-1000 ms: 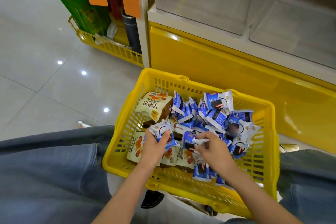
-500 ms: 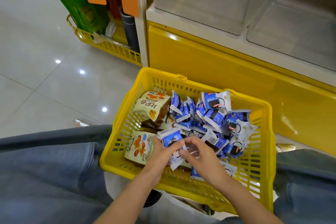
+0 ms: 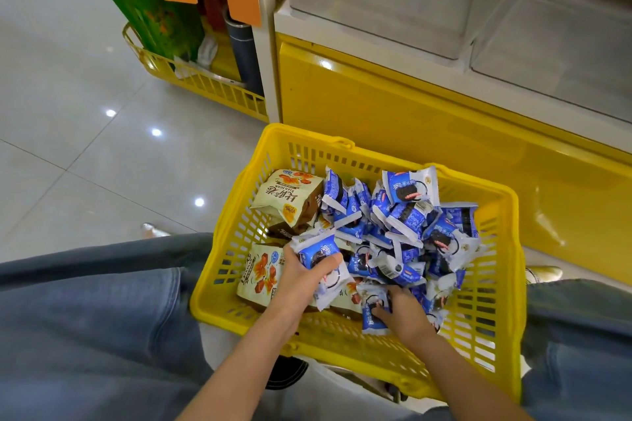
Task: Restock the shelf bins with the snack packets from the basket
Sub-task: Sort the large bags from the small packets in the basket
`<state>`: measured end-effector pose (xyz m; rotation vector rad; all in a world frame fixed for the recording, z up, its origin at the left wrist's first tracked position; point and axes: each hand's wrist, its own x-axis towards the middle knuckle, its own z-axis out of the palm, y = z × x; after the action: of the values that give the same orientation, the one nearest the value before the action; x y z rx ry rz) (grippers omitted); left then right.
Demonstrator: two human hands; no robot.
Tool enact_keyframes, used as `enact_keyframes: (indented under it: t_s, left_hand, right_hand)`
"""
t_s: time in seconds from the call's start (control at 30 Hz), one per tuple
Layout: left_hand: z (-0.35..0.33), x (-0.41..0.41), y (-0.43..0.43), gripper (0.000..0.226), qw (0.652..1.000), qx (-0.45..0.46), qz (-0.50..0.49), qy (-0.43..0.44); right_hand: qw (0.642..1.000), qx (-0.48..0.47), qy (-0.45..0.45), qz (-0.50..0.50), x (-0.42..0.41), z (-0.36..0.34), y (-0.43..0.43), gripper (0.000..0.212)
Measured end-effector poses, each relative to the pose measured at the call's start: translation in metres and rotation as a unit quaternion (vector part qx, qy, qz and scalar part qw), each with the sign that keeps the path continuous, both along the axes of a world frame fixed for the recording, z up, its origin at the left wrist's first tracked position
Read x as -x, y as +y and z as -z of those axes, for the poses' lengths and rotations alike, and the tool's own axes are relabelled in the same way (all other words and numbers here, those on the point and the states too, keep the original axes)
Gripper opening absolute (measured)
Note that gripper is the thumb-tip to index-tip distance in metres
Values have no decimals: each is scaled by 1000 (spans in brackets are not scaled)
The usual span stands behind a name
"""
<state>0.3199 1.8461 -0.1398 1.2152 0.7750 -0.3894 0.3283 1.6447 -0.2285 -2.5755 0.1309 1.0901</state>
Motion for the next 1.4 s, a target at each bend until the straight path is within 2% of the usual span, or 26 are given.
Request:
enact_keyframes:
  t_s: [0.13, 0.27, 0.43, 0.53, 0.63, 0.7, 0.8, 0.9, 0.93, 1.0, 1.07, 1.13, 1.23, 1.33, 1.4]
  left_hand:
    - [2, 1, 3, 65, 1000, -11, 7, -1]
    - [4, 1, 5, 58, 1000, -23, 8, 1]
    - [4, -3, 2, 58, 999, -44, 21, -8]
    - [2, -14, -10, 62, 997, -46, 60, -26]
    - [-5, -36, -39, 59, 992, -34, 114, -52]
    - [-10, -56, -68, 54, 984, -51, 151, -83]
    - [-14, -85, -116, 61, 944, -146, 268, -129]
    - [-13, -104, -146, 70, 892, -237, 344, -172]
    - [-11, -107, -151, 71, 875, -266, 365, -174]
    - [-8, -108, -157, 69, 830, -331, 415, -171]
    - [-11, -104, -156, 62, 788, -384, 439, -198]
    - [-16, -97, -146, 50, 790, -390, 387, -272]
    - [-20, -90, -105, 28, 808, -414, 253, -335]
    - [-11, -98, -51, 29, 818, -484, 171, -261]
    - [-3, -112, -25, 42, 854, -467, 165, -163]
  right_hand:
    - [998, -44, 27, 39, 3, 7, 10, 57]
    - [998, -37, 35, -24, 1, 4, 8, 47]
    - [987, -140, 33, -69, -1, -25, 17, 37]
    - [978, -196, -69, -23, -15, -59, 14, 26]
    - [955, -159, -241, 68, -37, -93, -11, 29]
    - [929, -138, -313, 141, -54, -111, -32, 32]
    - [908, -125, -323, 235, -77, -123, -58, 38]
    - [906, -150, -229, 323, -91, -125, -74, 38]
    - [912, -152, -201, 323, -92, -126, -77, 37]
    - [947, -98, -183, 245, -89, -127, -80, 40]
    - [959, -44, -230, 163, -83, -129, -77, 46]
    - [946, -38, -305, 104, -79, -131, -69, 49]
    - [940, -88, -324, 61, -86, -129, -54, 50]
    - [952, -115, -278, 53, -106, -122, -33, 60]
    - [961, -133, -228, 83, -123, -117, -17, 72]
